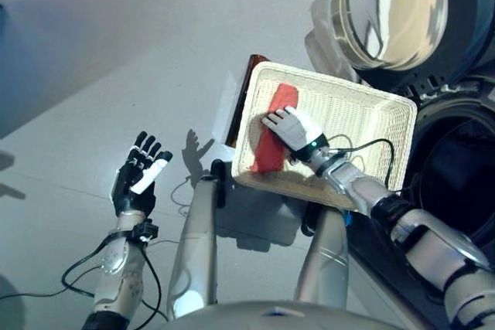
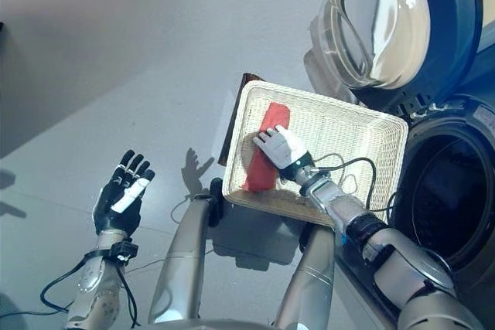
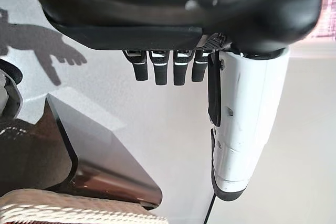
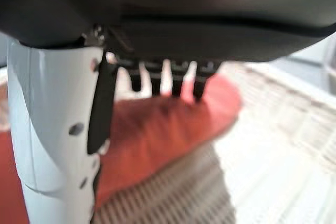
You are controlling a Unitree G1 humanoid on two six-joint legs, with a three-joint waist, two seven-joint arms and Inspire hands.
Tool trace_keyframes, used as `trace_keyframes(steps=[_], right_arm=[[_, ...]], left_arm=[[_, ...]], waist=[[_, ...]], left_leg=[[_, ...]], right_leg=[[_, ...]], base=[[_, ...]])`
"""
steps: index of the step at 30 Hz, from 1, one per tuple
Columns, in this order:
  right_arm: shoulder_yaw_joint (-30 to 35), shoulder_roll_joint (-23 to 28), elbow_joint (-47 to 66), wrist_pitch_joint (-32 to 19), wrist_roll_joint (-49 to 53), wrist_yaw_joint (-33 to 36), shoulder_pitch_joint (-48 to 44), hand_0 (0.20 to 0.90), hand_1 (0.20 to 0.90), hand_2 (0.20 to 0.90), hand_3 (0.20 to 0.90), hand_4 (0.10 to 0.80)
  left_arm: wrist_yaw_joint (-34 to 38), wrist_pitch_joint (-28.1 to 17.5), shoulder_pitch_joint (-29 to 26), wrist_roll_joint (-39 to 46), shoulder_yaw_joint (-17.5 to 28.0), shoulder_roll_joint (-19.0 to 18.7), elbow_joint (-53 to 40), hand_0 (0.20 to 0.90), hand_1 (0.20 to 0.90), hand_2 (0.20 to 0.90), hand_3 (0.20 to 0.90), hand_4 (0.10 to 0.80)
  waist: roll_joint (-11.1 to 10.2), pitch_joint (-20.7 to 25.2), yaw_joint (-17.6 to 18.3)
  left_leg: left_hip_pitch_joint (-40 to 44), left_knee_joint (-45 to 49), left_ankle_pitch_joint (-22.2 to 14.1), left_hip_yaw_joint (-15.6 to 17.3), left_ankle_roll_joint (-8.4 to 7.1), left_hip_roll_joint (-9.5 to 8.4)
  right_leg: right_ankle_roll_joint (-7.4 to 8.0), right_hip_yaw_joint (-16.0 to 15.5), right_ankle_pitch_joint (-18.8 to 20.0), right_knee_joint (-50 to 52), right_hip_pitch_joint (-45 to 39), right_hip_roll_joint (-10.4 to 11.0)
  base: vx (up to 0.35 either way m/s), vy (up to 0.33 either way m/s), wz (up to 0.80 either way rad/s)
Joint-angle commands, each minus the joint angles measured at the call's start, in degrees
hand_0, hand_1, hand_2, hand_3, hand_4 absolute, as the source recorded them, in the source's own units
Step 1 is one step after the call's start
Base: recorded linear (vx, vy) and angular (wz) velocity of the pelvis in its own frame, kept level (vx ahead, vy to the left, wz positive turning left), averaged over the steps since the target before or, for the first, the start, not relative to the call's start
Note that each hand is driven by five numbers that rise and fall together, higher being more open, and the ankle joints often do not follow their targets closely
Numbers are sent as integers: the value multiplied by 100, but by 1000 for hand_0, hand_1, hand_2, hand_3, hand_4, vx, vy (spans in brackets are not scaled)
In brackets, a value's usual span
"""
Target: Pick up the clothes and place them into the washing machine
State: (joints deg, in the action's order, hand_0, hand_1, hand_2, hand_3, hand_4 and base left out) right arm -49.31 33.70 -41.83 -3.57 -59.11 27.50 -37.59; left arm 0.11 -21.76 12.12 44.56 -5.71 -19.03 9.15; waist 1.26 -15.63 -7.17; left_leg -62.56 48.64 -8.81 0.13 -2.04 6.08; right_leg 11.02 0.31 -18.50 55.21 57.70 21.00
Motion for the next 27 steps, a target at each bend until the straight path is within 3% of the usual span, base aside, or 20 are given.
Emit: trace_keyframes(steps=[1,2,3,4,5,6,15,24,27], right_arm=[[-245,-159,-191,39,-279,-62,-472,900,900,900,900,800],[-315,-268,-399,67,-320,-118,-503,900,900,900,900,800],[-383,-379,-618,102,-370,-137,-556,485,485,485,485,504],[-401,-501,-868,178,-413,-159,-587,258,258,258,258,341],[-418,-565,-1062,236,-427,-180,-613,258,258,258,258,341],[-423,-584,-1087,239,-428,-165,-619,200,200,200,200,300],[-205,-961,-1935,567,-398,-122,-784,200,200,200,200,300],[56,-840,-1963,673,-205,43,-784,200,200,200,200,300],[529,-706,-1835,662,274,252,-623,200,200,200,200,300]], left_arm=[[-172,-553,-69,19,97,-387,-485,900,900,900,900,800],[-192,-544,-75,27,78,-383,-478,900,900,900,900,800],[-215,-540,-76,36,71,-386,-473,900,900,900,900,800],[-233,-536,-79,49,59,-389,-475,900,900,900,900,800],[-240,-532,-73,48,50,-396,-480,900,900,900,900,800],[-240,-531,-71,48,54,-398,-481,900,900,900,900,800],[-306,-502,-62,-2,122,-445,-585,900,900,900,900,800],[-317,-500,-123,-92,156,-473,-560,900,900,900,900,800],[-259,-500,-117,-146,234,-450,-538,900,900,900,900,800]], waist=[[68,9,-200],[77,5,-212],[80,4,-220],[95,6,-241],[108,7,-262],[105,7,-259],[158,-55,-385],[165,-99,-405],[136,-102,-358]], left_leg=[[344,233,-657,-275,-375,138],[336,232,-652,-272,-377,133],[335,225,-648,-274,-377,130],[329,222,-643,-275,-373,120],[325,214,-636,-283,-373,114],[324,214,-635,-284,-373,115],[309,197,-595,-294,-341,31],[321,187,-541,-327,-339,-23],[343,147,-510,-325,-335,-12]], right_leg=[[-135,359,726,-426,72,76],[-135,356,726,-421,76,77],[-134,356,728,-421,82,79],[-137,356,731,-417,93,81],[-133,357,737,-419,95,85],[-133,356,738,-421,94,84],[-122,322,797,-434,85,113],[-137,306,819,-444,27,138],[-142,303,854,-494,6,119]], base=[[0,0,0],[0,0,0],[0,0,0],[0,0,0],[0,0,0],[0,0,0],[-9,2,3],[-11,-1,3],[0,0,0]])
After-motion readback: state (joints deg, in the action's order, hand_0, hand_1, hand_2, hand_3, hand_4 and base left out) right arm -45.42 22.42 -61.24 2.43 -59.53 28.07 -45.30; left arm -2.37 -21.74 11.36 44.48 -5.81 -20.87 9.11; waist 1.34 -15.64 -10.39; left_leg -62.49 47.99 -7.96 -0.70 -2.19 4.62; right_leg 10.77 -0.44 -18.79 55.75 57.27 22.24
